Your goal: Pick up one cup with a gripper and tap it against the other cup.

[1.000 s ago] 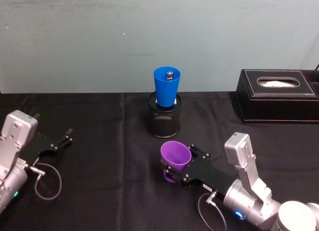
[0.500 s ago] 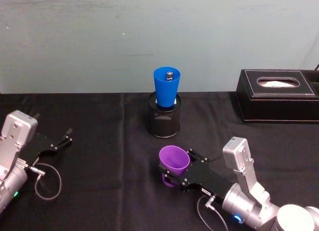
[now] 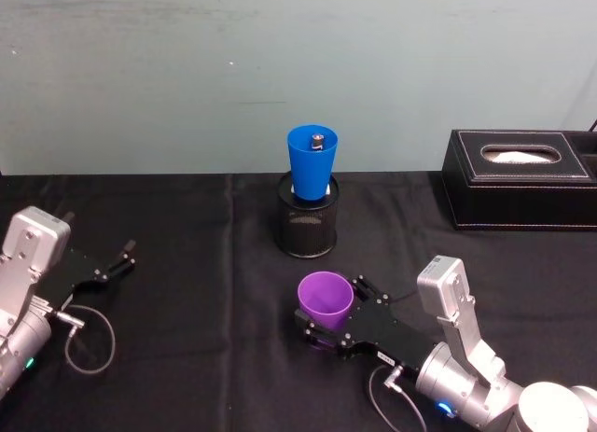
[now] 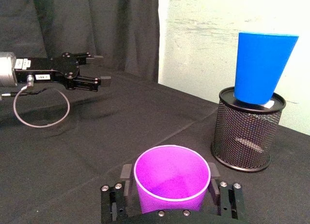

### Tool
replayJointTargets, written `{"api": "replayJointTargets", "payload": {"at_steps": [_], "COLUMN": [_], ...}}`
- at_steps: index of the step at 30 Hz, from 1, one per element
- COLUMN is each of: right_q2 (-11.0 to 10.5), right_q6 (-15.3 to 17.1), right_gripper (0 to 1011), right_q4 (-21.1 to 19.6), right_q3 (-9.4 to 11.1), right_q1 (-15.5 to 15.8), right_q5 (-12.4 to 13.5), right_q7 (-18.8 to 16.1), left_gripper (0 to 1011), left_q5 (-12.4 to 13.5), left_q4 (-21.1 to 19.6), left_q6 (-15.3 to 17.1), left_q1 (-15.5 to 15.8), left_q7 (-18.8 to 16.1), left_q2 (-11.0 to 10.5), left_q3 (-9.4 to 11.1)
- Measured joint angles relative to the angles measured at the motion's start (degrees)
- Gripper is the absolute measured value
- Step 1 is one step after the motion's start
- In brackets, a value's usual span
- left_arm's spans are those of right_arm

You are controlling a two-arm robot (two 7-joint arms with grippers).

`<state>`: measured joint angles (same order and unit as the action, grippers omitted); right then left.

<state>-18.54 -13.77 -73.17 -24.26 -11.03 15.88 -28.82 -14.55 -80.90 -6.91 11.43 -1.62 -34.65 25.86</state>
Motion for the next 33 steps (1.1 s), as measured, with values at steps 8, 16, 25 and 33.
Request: {"api": "replayJointTargets", "payload": {"at_steps": [8,16,25,33], "right_q2": [-0.05,-0.46,0.82,3.86], "right_q6": [-0.03,-1.8,-3.08,-2.79], "right_gripper": [1004,1004,1004,1004], "right_q4": [-0.22,-4.85,-10.26,-10.04], "right_q3": [0.0,1.26,6.12,11.35], "right_q1": [0.01,1.23,5.29,8.72], "right_q5": [-0.02,-0.43,1.27,1.2], "right_q7": [0.03,0.75,6.19,13.5], "left_gripper": [1000,1000,1000,1000], "left_q5": [0.0,0.0,0.0,0.0], "left_q4": [0.0,0.0,0.0,0.0], "left_q6": [0.0,0.0,0.0,0.0], "left_q1": [0.0,0.0,0.0,0.0], "left_q7": [0.0,0.0,0.0,0.0], "left_q2": [0.0,0.0,0.0,0.0], "left_q3": [0.0,0.0,0.0,0.0]}}
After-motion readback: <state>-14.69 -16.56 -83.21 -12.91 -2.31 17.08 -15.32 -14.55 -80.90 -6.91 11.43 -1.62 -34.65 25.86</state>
